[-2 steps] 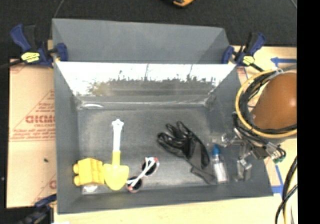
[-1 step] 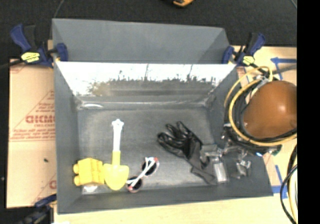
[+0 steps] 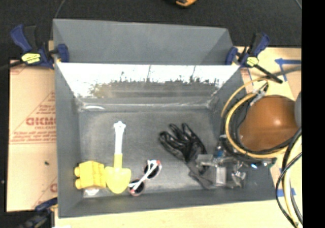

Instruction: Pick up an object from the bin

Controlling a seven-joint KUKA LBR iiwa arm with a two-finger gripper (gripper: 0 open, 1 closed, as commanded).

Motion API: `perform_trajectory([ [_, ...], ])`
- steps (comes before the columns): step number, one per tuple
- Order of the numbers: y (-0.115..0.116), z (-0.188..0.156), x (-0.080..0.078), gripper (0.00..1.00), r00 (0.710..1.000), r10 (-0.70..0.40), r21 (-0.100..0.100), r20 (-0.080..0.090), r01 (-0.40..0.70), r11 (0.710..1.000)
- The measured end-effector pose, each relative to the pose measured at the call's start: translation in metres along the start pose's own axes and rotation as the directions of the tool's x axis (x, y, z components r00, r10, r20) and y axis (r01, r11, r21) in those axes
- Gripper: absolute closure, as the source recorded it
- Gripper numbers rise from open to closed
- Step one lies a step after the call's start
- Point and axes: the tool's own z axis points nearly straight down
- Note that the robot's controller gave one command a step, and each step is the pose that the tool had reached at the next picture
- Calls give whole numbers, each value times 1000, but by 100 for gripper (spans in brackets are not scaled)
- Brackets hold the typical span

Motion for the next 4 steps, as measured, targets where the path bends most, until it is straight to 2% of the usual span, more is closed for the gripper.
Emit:
perform_trajectory([
  [1, -13, 0, -10, 100, 984, -179, 3, -17, 180, 984],
  [4, -12, -5, -10, 100, 984, -179, -1, -17, 179, 984],
])
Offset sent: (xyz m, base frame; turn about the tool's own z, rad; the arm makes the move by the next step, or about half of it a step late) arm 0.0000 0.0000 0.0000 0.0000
